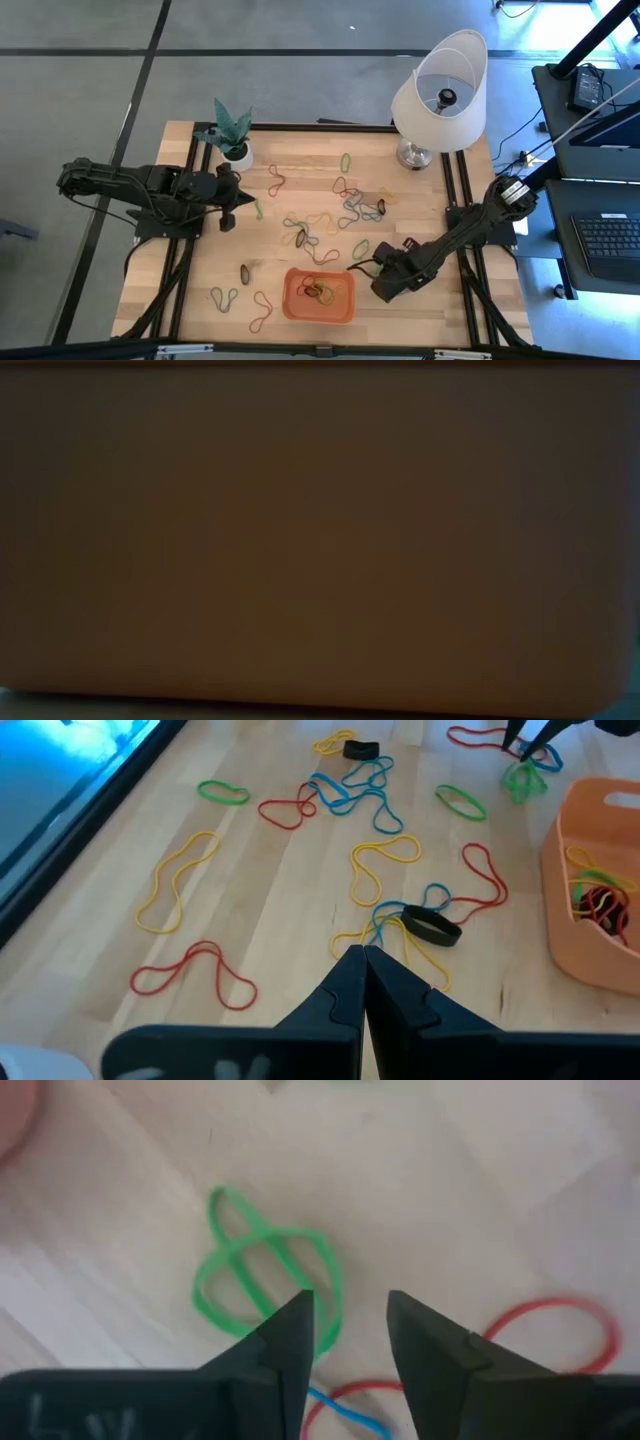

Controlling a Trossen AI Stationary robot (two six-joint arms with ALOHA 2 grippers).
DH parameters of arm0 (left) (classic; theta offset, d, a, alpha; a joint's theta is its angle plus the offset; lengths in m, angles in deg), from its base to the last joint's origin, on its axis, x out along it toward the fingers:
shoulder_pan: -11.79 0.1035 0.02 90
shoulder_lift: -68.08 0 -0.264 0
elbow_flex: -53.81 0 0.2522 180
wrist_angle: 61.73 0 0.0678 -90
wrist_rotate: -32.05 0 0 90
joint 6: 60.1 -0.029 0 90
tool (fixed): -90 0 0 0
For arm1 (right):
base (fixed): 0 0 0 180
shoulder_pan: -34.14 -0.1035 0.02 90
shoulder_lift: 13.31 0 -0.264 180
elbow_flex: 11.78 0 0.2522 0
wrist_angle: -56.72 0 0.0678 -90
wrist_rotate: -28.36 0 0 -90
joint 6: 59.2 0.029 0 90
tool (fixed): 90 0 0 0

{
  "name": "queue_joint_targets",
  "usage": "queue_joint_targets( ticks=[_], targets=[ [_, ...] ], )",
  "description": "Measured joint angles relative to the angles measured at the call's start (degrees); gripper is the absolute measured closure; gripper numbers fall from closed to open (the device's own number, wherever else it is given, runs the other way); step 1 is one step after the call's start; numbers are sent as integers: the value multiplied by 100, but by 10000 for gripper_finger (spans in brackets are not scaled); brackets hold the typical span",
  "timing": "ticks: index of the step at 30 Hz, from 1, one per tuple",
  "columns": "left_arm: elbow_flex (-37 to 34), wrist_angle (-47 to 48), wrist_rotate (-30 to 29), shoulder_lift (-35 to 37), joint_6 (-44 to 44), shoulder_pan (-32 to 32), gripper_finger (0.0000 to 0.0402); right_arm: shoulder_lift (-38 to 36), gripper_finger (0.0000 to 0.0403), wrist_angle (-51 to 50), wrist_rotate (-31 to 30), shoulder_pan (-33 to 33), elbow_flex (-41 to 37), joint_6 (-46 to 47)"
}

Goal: Pick and place rubber bands into bin
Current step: Put the green rubber band into the bin

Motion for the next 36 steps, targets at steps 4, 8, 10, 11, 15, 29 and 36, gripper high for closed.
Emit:
queue_joint_targets(
  ticks=[4, 8, 10, 11, 15, 29, 36],
  targets=[
    [0, -1, 4, 0, 85, 1, 398, -38, 259, -21, -74, 0, 5, -78],
    [0, -1, 4, -2, 83, 0, 398, -16, 259, 86, 131, 0, 5, -80],
    [0, 1, 4, -2, 80, 1, 398, -16, 259, 97, 247, 0, 7, -64],
    [0, -1, -6, -2, 78, 1, 398, -16, 259, 112, 276, 0, 7, -43],
    [0, -1, -52, -2, 74, 0, 398, 3, 259, 116, 284, 0, 6, -25],
    [0, 2, -59, -2, 69, 1, 398, 32, 367, 477, 674, -2, -522, 382],
    [0, 4, -66, -2, 69, -2, 398, -31, 398, 243, 341, -9, -147, 358]
  ],
)
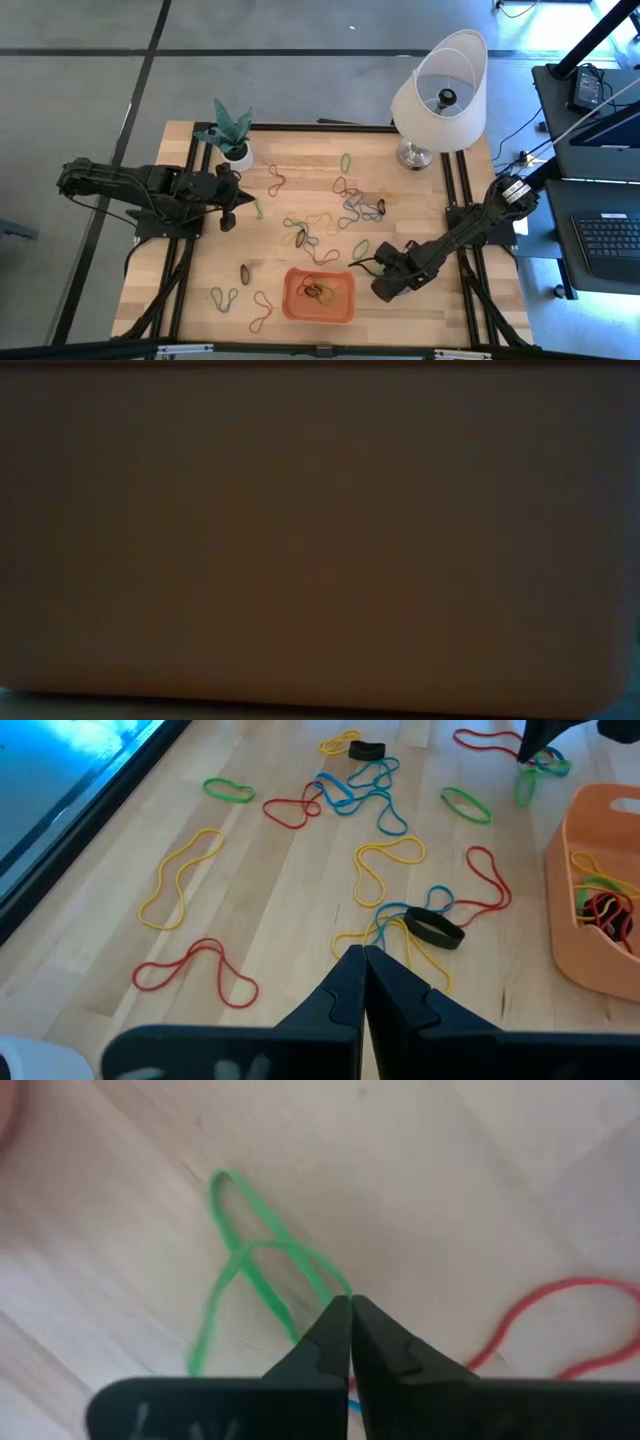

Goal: Pick and place rubber bands into bin
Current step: Put the green rubber band into the bin

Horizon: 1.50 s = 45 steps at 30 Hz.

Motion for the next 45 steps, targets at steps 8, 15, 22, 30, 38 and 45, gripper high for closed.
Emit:
queue_joint_targets(
  ticks=[8, 15, 22, 30, 38, 45],
  targets=[
    [0, 0, -2, -11, -2, 0, 398, -89, 400, -959, -605, 0, 946, -302],
    [0, 2, -2, -151, -1, 1, 398, -92, 401, -849, -1266, 45, 1728, -1347],
    [0, -1, 41, -472, 3, 0, 398, -87, 401, 360, -1267, 209, 1807, -2677],
    [0, -3, 500, -779, 2, -134, 398, 143, 403, 1334, -1210, 387, 2435, -4127],
    [2, -82, 56, -1008, 221, -1295, 399, 1581, 403, -329, -1219, 458, 4807, -3764],
    [2, -101, -140, -1012, 645, -2317, 398, 3213, 403, -1742, -664, 562, 6669, -2487]
  ],
)
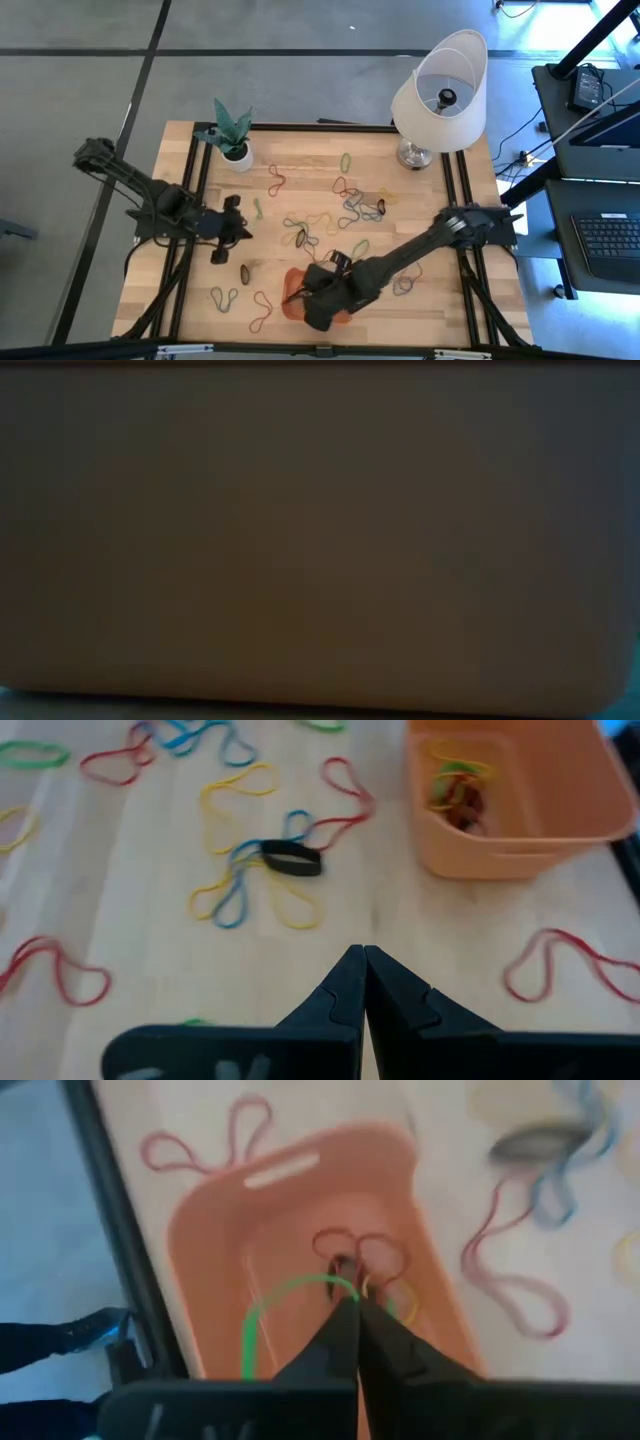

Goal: Pick and place rubber bands into bin
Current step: Put the green rubber band into the bin, then put the blue rubber band into the bin

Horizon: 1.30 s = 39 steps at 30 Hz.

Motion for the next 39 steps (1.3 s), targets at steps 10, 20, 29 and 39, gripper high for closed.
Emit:
queue_joint_targets(
  ticks=[10, 20, 29, 39],
  targets=[
    [0, -37, -317, -2, 119, -964, 398, 1205, 402, -1356, 1536, 249, 837, 1228],
    [0, -33, -363, -2, 109, -1115, 398, 1162, 344, -1455, 1698, 225, 941, 1656],
    [0, -33, -363, -2, 106, -1115, 398, 901, 266, -1839, 1443, 223, 933, 1648],
    [214, -410, -304, -519, 178, -1115, 400, 582, 267, -2315, 446, 82, 936, 1011]
  ],
)
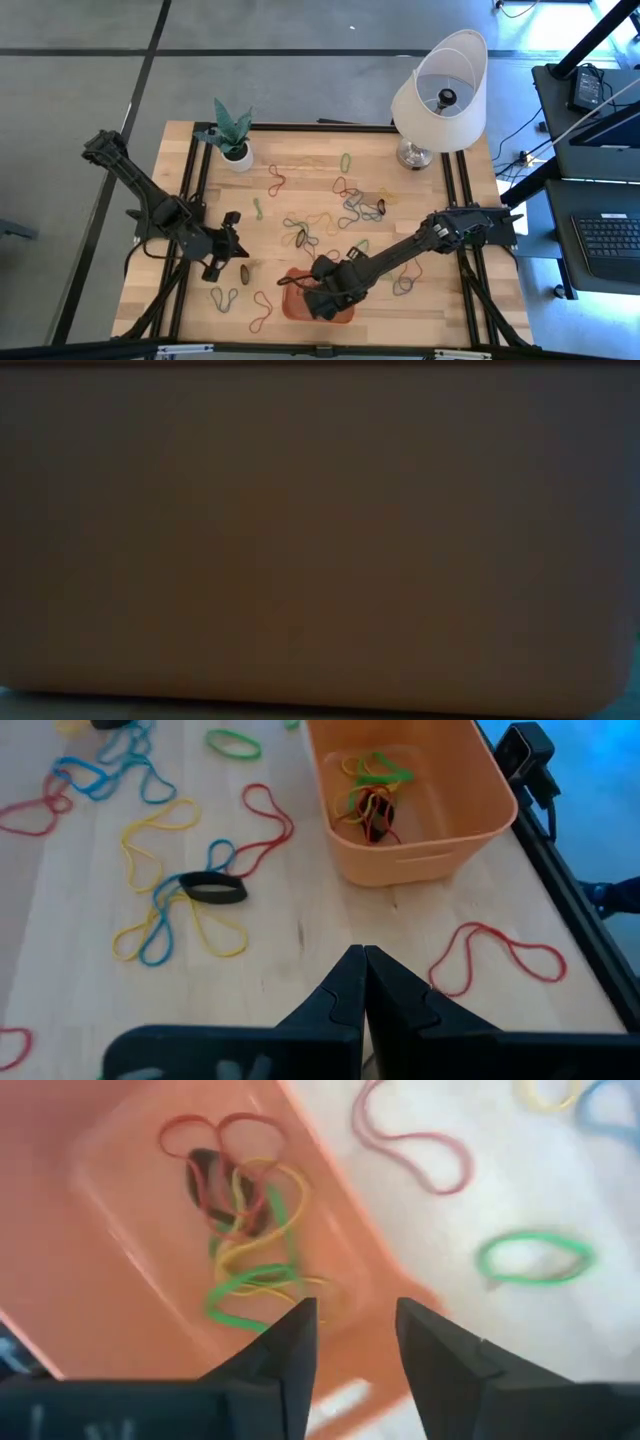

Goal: Pick and place rubber bands into bin
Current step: Put the blue rubber band into the bin

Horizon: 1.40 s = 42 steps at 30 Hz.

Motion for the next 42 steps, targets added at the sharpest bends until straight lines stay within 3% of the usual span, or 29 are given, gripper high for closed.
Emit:
queue_joint_targets(
  ticks=[3, 7, 11, 15, 21, 26, 31, 36, 42],
  targets=[
    [281, 38, 76, -513, 48, 0, 399, -180, 287, -148, -251, -114, 0, -340],
    [732, 59, 85, -1188, 132, 0, 399, -519, 314, -347, -1120, -337, -56, -636],
    [1187, 127, 79, -1722, 519, 0, 400, -1045, 343, -377, -1586, -571, -658, -893],
    [1606, 221, -32, -2149, 869, -26, 399, -1919, 377, -192, -1735, -742, -2014, -783],
    [2404, 1033, -36, -2795, 1677, -95, 399, -3766, 393, 2012, -1766, -1106, -4827, -578],
    [2875, 2161, 402, -3236, 3098, -120, 399, -5107, 377, 3773, -1756, -1378, -6813, -535],
    [2830, 2716, 1021, -3461, 5310, -198, 398, -5914, 373, 4591, -1655, -1488, -8130, 222],
    [2795, 2818, 1349, -3730, 6531, -486, 390, -6207, 373, 5246, -1427, -1501, -8890, 812],
    [2795, 2798, 1355, -4211, 7693, -909, 340, -6168, 373, 5732, -1051, -1502, -9143, 784]
  ],
)
